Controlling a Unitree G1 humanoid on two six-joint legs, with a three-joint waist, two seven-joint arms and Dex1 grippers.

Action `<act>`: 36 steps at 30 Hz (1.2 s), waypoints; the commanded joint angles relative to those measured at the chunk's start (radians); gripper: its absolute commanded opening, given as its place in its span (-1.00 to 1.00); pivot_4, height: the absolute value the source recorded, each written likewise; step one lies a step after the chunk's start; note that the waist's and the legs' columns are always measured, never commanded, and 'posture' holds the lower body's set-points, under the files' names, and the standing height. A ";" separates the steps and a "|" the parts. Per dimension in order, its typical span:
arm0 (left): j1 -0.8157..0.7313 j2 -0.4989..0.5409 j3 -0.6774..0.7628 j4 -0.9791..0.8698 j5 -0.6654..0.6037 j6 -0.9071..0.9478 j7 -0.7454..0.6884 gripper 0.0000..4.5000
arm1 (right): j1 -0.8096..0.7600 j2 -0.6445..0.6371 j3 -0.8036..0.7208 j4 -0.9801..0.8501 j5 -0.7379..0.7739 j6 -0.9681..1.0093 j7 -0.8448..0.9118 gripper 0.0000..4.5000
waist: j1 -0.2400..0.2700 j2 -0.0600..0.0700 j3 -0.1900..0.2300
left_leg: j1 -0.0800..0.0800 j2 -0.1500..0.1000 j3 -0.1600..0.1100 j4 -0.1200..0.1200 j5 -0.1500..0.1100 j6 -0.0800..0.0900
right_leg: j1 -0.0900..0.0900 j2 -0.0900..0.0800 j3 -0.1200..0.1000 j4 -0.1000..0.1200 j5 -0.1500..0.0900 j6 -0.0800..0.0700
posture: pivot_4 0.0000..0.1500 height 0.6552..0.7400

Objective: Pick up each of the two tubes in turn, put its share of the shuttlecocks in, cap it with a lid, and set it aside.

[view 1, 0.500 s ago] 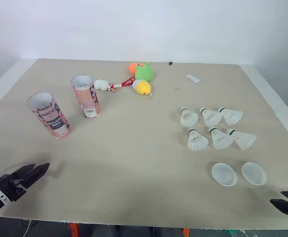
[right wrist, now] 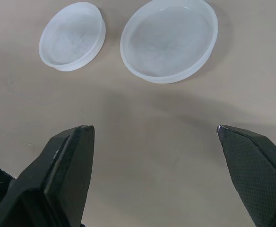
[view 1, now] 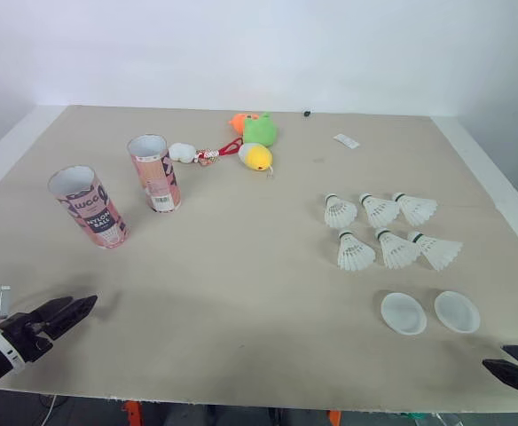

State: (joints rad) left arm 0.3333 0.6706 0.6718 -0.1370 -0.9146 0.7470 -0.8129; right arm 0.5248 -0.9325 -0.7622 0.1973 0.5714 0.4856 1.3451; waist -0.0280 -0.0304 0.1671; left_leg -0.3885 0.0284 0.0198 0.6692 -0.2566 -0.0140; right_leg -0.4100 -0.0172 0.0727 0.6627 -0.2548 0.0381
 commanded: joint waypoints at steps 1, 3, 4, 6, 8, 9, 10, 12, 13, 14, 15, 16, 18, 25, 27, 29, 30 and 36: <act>-0.009 -0.001 -0.001 -0.023 -0.007 -0.005 -0.007 1.00 | 0.008 -0.001 -0.025 -0.035 0.010 -0.002 0.002 0.97 | 0.000 0.000 0.000 | 0.000 0.000 0.000 0.000 0.000 0.000 | 0.000 0.000 0.000 0.000 0.000 0.000 | 1.00 0.82; -0.013 -0.002 -0.005 -0.022 -0.008 -0.005 -0.011 1.00 | 0.013 0.001 -0.028 -0.048 0.012 0.000 0.002 0.97 | 0.000 0.000 0.000 | 0.000 0.000 0.000 0.000 0.000 0.000 | 0.000 0.000 0.000 0.000 0.000 0.000 | 1.00 0.82; -0.016 -0.002 -0.008 -0.024 -0.008 -0.005 -0.012 1.00 | 0.014 0.000 -0.029 -0.057 0.015 0.000 0.003 0.97 | 0.000 0.000 0.000 | 0.000 0.000 0.000 0.000 0.000 0.000 | 0.000 0.000 0.000 0.000 0.000 0.000 | 1.00 0.82; -0.021 -0.003 -0.012 -0.029 -0.011 -0.003 -0.012 1.00 | 0.020 -0.002 -0.032 -0.102 0.017 -0.006 0.008 0.97 | 0.000 0.000 0.000 | 0.000 0.000 0.000 0.000 0.000 0.000 | 0.000 0.000 0.000 0.000 0.000 0.000 | 1.00 0.82; -0.024 -0.004 -0.017 -0.041 -0.014 -0.002 -0.008 1.00 | 0.004 -0.014 -0.035 -0.248 0.070 0.028 0.010 0.97 | 0.000 0.000 0.000 | 0.000 0.000 0.000 0.000 0.000 0.000 | 0.000 0.000 0.000 0.000 0.000 0.000 | 1.00 0.82; -0.027 -0.004 -0.019 -0.045 -0.016 -0.002 -0.006 1.00 | -0.012 -0.022 -0.025 -0.309 0.092 0.044 0.007 0.97 | 0.000 0.002 0.000 | 0.000 0.000 0.000 0.000 0.000 0.000 | 0.000 0.000 0.000 0.000 0.000 0.000 | 1.00 0.82; -0.029 -0.004 -0.020 -0.050 -0.014 -0.004 -0.002 1.00 | -0.034 -0.031 -0.008 -0.366 0.112 0.057 0.001 0.97 | 0.000 0.002 0.000 | 0.001 0.000 0.000 0.000 0.000 0.000 | 0.000 0.000 0.000 0.000 0.000 0.000 | 1.00 0.82; -0.039 -0.014 -0.009 -0.062 -0.023 -0.008 0.020 1.00 | -0.094 -0.046 0.046 -0.449 0.149 0.086 -0.016 0.97 | -0.002 0.002 0.000 | 0.001 0.001 0.001 0.000 0.000 0.000 | 0.000 0.001 0.001 0.000 0.001 0.000 | 1.00 0.82; -0.044 -0.020 -0.001 -0.068 -0.031 -0.007 0.033 1.00 | -0.124 -0.049 0.070 -0.483 0.167 0.105 -0.026 0.97 | -0.002 0.001 0.000 | 0.001 0.001 0.001 0.000 0.000 0.000 | 0.000 0.001 0.001 0.000 0.001 0.001 | 1.00 0.82; -0.037 -0.032 0.016 -0.091 -0.045 -0.008 0.049 1.00 | -0.182 -0.056 0.120 -0.520 0.189 0.123 -0.039 0.97 | -0.002 -0.001 0.001 | 0.001 0.001 0.001 0.001 0.000 0.000 | 0.000 0.001 0.001 0.000 0.001 0.001 | 1.00 0.82; -0.029 -0.041 0.028 -0.110 -0.052 -0.009 0.061 1.00 | -0.233 -0.059 0.161 -0.549 0.214 0.145 -0.055 0.97 | -0.002 -0.001 0.001 | 0.001 0.001 0.000 0.001 0.000 0.000 | 0.000 0.001 0.001 0.000 0.001 0.001 | 1.00 0.82; -0.006 -0.055 0.039 -0.140 -0.054 -0.014 0.072 1.00 | -0.286 -0.059 0.210 -0.580 0.243 0.165 -0.064 0.97 | 0.001 -0.003 0.002 | 0.001 0.001 0.000 0.001 0.000 0.000 | 0.000 0.001 0.001 0.000 0.001 0.001 | 1.00 0.82; 0.028 -0.081 0.060 -0.183 -0.050 -0.027 0.103 1.00 | -0.380 -0.049 0.302 -0.625 0.280 0.194 -0.078 0.97 | 0.000 -0.005 0.003 | 0.000 0.002 0.001 0.001 -0.001 -0.001 | -0.001 0.001 0.001 0.000 0.001 0.001 | 1.00 0.82; 0.116 -0.159 0.142 -0.286 -0.045 -0.122 0.154 1.00 | -0.817 0.133 0.610 -0.594 0.294 0.266 -0.240 0.97 | 0.001 -0.010 0.006 | -0.002 0.002 0.000 0.001 -0.006 0.001 | -0.002 0.000 -0.001 0.000 0.004 -0.002 | 1.00 0.82; 0.117 -0.166 0.161 -0.294 -0.033 -0.186 0.128 1.00 | -0.901 0.201 0.666 -0.576 0.285 0.274 -0.286 0.97 | 0.005 -0.010 0.006 | -0.004 0.001 -0.002 0.002 -0.006 0.001 | -0.003 0.000 -0.001 0.000 0.004 -0.002 | 1.00 0.82; 0.102 -0.187 0.190 -0.298 -0.022 -0.247 0.151 1.00 | -0.945 0.250 0.718 -0.578 0.262 0.263 -0.308 0.97 | 0.008 -0.010 0.006 | -0.005 0.001 -0.002 0.002 -0.006 0.001 | -0.003 0.000 -0.002 0.000 0.003 -0.002 | 1.00 0.82; 0.104 -0.193 0.190 -0.299 -0.005 -0.270 0.154 1.00 | -0.955 0.268 0.742 -0.581 0.247 0.258 -0.318 0.97 | 0.008 -0.011 0.005 | -0.005 0.001 -0.003 0.002 -0.006 0.001 | -0.003 -0.001 -0.002 0.000 0.003 -0.002 | 1.00 0.82; 0.102 -0.203 0.122 -0.256 0.093 -0.354 0.162 1.00 | -0.966 0.384 0.869 -0.573 0.098 0.168 -0.415 0.97 | 0.005 -0.011 0.005 | -0.006 0.000 -0.002 0.001 -0.007 0.001 | -0.004 -0.003 -0.004 0.000 0.003 -0.002 | 1.00 0.82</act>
State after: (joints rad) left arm 0.4435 0.4645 0.8158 -0.4048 -0.8616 0.4277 -0.6637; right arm -0.4265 -0.5752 0.0886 -0.3671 0.7204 0.7058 0.9706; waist -0.0232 -0.0418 0.1720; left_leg -0.3942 0.0285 0.0181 0.6708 -0.2636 -0.0130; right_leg -0.4136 -0.0204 0.0685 0.6629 -0.2518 0.0356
